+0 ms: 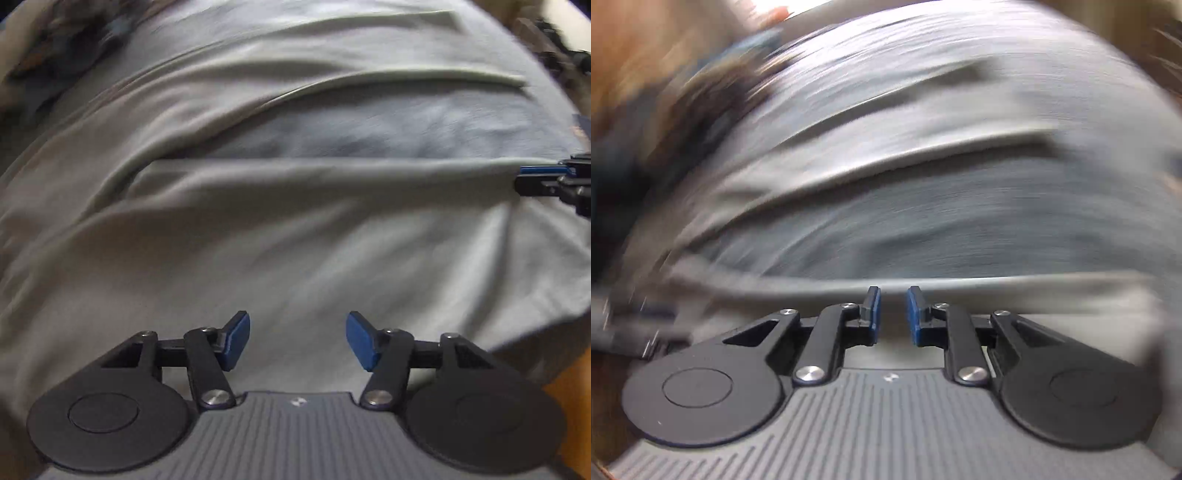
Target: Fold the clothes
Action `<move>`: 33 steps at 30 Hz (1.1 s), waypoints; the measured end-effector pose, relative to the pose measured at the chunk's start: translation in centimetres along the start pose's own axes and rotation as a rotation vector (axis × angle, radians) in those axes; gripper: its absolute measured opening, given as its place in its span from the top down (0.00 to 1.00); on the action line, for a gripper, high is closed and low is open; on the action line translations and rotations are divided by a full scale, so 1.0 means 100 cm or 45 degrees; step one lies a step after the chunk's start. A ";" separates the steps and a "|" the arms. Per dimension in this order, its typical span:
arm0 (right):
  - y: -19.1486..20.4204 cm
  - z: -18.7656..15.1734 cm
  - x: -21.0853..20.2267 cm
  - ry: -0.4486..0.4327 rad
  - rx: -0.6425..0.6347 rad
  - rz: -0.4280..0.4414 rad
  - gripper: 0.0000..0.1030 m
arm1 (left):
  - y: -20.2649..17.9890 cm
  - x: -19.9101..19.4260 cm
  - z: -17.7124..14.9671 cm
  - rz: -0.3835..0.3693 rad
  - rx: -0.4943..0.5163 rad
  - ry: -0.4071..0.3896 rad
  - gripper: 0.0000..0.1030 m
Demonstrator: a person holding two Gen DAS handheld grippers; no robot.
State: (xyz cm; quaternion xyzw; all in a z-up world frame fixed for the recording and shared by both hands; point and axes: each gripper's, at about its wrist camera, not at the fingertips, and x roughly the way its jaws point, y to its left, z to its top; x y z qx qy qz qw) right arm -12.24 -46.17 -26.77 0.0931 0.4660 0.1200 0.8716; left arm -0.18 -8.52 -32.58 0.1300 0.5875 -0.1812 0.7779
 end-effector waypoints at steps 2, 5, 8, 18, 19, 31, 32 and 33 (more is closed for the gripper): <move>0.064 -0.001 0.045 0.061 -0.298 0.107 0.85 | 0.034 -0.006 -0.018 0.070 -0.108 0.042 0.43; 0.140 0.001 0.100 0.071 -0.618 0.206 0.86 | 0.082 -0.014 -0.042 0.146 -0.275 0.080 0.43; 0.196 0.013 0.135 0.019 -0.830 0.244 0.85 | 0.112 -0.018 -0.056 0.153 -0.381 0.035 0.43; 0.276 0.043 0.206 0.084 -1.166 0.260 0.85 | 0.133 -0.010 -0.050 0.061 -0.304 -0.200 0.43; 0.276 0.043 0.212 0.113 -1.160 0.263 0.85 | 0.132 -0.009 -0.049 0.057 -0.282 -0.211 0.43; 0.241 0.064 0.211 0.404 -0.946 0.233 0.91 | 0.110 0.009 0.001 -0.039 0.088 -0.345 0.40; 0.231 0.066 0.209 0.404 -0.901 0.238 0.91 | 0.106 0.013 0.007 -0.049 0.140 -0.351 0.40; 0.219 0.068 0.207 0.398 -0.847 0.239 0.91 | 0.101 0.019 0.013 -0.059 0.199 -0.353 0.40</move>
